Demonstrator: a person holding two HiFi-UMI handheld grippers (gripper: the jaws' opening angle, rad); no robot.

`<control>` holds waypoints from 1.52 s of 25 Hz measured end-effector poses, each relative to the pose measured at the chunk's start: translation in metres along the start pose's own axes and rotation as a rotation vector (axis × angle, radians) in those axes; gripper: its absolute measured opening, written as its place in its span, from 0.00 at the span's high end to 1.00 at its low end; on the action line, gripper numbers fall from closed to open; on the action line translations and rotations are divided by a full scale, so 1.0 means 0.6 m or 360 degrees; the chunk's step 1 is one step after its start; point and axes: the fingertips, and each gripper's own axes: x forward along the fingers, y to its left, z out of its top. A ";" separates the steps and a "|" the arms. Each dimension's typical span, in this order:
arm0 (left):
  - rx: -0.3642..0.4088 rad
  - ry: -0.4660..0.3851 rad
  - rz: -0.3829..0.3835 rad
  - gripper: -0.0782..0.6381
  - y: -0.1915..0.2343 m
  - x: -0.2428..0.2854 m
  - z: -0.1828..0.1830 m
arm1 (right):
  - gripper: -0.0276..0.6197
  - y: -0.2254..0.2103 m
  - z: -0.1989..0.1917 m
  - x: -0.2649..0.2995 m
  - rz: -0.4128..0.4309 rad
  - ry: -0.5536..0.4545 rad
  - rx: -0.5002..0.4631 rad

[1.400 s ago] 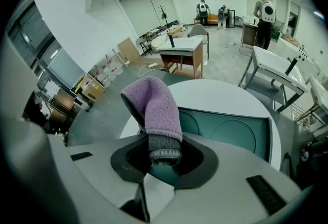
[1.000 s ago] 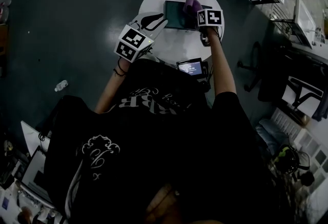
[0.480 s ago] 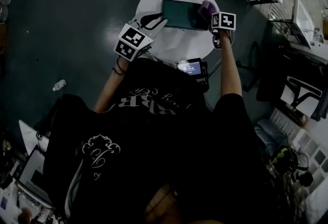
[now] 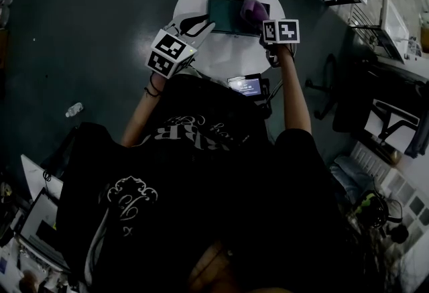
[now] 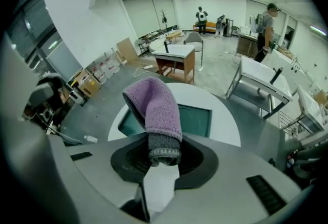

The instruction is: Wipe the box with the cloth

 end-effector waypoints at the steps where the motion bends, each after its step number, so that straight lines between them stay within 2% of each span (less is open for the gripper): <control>1: 0.0000 -0.0002 0.0005 0.78 -0.002 0.000 0.000 | 0.82 0.020 -0.001 0.001 0.0039 0.0007 -0.0045; 7: 0.0004 -0.0009 0.0013 0.78 -0.019 0.008 0.004 | 0.82 0.138 -0.009 0.024 0.0293 0.0059 -0.0203; 10: 0.0003 -0.0008 0.0016 0.78 -0.021 0.008 0.004 | 0.82 0.185 -0.017 0.049 0.0378 0.0123 -0.0277; 13: 0.0003 -0.0007 0.0024 0.78 -0.028 -0.001 0.000 | 0.82 0.215 -0.036 0.072 0.0411 0.0190 -0.0306; 17: 0.0016 -0.0006 0.0026 0.78 -0.040 -0.022 -0.006 | 0.82 0.221 -0.060 0.090 0.0365 0.0225 -0.0303; 20: 0.0020 0.0006 0.0023 0.78 -0.043 -0.021 -0.007 | 0.82 0.200 -0.061 0.090 0.0354 0.0225 -0.0254; 25: 0.0028 0.0022 -0.0001 0.78 -0.053 -0.009 -0.007 | 0.82 0.131 -0.078 0.079 0.0235 0.0260 -0.0232; 31: 0.0051 0.0026 -0.0033 0.78 -0.078 0.005 -0.003 | 0.82 0.049 -0.107 0.047 0.0149 0.0237 -0.0074; 38: 0.0070 0.0018 -0.0062 0.78 -0.106 0.027 0.002 | 0.82 -0.042 -0.145 0.011 0.0032 0.0225 0.0036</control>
